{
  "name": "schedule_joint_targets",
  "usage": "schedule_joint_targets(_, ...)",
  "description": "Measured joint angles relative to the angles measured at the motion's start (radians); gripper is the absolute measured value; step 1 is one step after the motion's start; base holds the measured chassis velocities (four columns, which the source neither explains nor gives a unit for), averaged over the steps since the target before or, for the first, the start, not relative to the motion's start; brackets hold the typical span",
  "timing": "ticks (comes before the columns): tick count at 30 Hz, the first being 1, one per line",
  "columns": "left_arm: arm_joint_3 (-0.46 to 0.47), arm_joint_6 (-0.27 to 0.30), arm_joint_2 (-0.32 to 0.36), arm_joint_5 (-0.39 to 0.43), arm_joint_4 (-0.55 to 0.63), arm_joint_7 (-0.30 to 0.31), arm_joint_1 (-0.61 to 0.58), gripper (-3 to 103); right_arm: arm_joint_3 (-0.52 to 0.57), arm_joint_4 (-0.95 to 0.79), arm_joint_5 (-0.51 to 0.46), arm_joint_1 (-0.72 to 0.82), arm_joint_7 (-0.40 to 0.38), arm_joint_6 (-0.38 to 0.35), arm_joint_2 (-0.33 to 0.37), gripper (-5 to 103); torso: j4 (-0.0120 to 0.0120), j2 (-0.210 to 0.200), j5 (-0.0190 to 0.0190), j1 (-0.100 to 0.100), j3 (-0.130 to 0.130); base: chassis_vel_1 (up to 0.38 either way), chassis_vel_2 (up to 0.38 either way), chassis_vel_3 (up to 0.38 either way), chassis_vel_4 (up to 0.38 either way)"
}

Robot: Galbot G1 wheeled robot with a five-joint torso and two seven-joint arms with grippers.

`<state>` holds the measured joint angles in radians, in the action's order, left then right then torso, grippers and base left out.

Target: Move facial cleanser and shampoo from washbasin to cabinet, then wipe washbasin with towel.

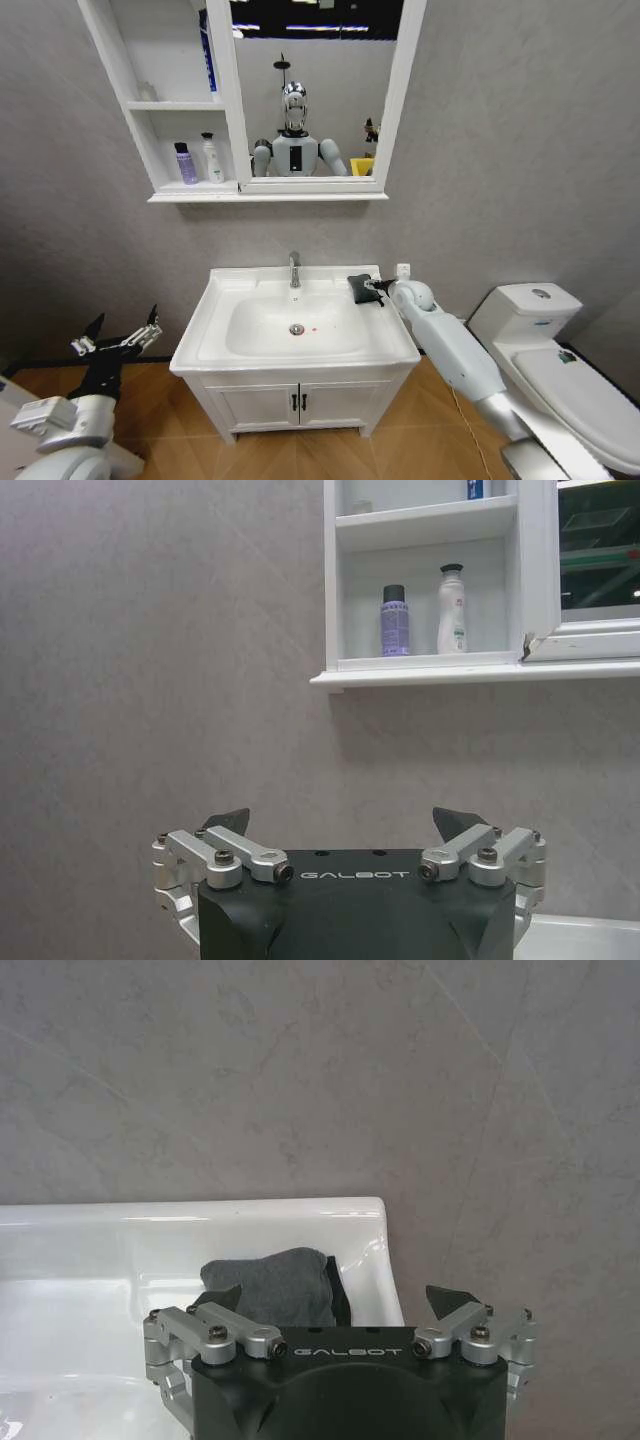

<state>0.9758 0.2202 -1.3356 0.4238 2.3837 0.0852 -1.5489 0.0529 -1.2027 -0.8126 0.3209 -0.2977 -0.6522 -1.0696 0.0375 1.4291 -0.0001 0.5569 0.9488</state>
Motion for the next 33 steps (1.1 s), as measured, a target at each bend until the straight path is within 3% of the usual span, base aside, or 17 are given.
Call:
schedule_joint_targets(15,-0.014,0.018,0.004,-0.001,0.005,0.023,0.024,100,-0.044,0.170,0.032,-0.070,0.030,0.010,-0.110,100,0.0005,-0.002,0.0000,-0.001,-0.001,0.000,0.000,0.000,0.000)
schedule_joint_targets(28,-0.021,0.029,0.006,0.014,0.021,0.038,0.025,100,-0.034,0.225,0.116,-0.060,0.064,0.039,-0.114,102,0.0003,-0.003,0.0002,-0.001,-0.002,0.000,0.000,0.000,0.000)
schedule_joint_targets(30,-0.028,0.038,0.009,0.021,0.035,0.048,0.025,100,-0.034,0.230,0.120,-0.060,0.068,0.041,-0.120,94,0.0003,-0.003,0.0001,-0.001,-0.002,0.000,0.000,0.000,0.000)
schedule_joint_targets(33,-0.031,0.042,0.012,0.024,0.043,0.052,0.025,100,-0.034,0.233,0.120,-0.060,0.068,0.043,-0.121,90,0.0004,-0.003,0.0002,-0.001,-0.002,0.000,0.000,0.000,0.000)
